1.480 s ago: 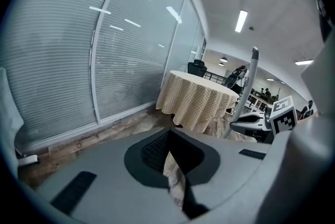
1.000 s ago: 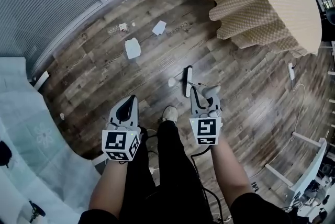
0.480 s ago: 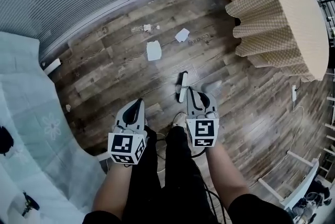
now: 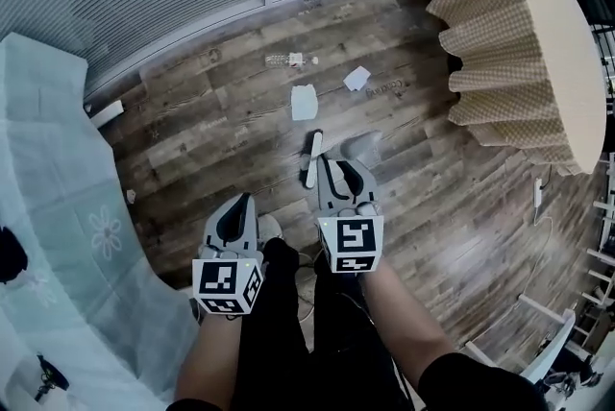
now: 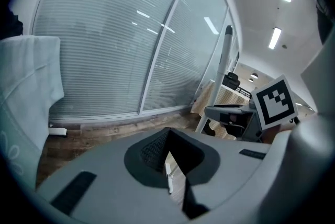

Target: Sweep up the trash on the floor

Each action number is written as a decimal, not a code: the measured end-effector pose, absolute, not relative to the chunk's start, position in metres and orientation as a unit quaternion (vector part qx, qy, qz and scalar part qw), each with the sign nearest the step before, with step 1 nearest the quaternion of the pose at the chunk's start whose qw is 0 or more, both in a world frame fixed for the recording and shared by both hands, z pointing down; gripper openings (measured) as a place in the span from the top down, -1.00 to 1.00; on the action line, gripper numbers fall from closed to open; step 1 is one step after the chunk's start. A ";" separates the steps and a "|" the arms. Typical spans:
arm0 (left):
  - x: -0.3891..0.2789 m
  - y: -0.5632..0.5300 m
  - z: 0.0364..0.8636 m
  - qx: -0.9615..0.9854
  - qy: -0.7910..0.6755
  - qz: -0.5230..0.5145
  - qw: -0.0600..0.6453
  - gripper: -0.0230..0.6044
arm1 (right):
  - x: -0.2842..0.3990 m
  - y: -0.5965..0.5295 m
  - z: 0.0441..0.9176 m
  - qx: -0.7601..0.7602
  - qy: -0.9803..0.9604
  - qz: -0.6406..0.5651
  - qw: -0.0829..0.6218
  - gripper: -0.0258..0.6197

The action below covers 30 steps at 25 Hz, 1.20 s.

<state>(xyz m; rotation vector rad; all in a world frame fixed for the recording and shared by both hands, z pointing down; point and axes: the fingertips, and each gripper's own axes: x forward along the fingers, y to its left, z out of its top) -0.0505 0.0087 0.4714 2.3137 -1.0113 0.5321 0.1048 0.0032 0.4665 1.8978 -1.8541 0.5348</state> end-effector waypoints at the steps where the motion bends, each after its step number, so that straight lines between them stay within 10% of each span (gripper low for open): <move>1: -0.057 0.003 0.472 0.860 -0.383 0.196 0.276 0.94 | 0.100 -0.003 0.465 0.685 -0.670 0.194 0.210 0.65; 16: -0.124 -0.001 0.501 0.798 -0.477 0.207 0.305 0.94 | 0.052 -0.060 0.456 0.627 -0.737 0.179 0.177 0.65; 30: 0.067 -0.020 0.512 0.828 -0.422 0.203 0.308 0.94 | 0.266 -0.058 0.426 0.660 -0.711 0.195 0.143 0.65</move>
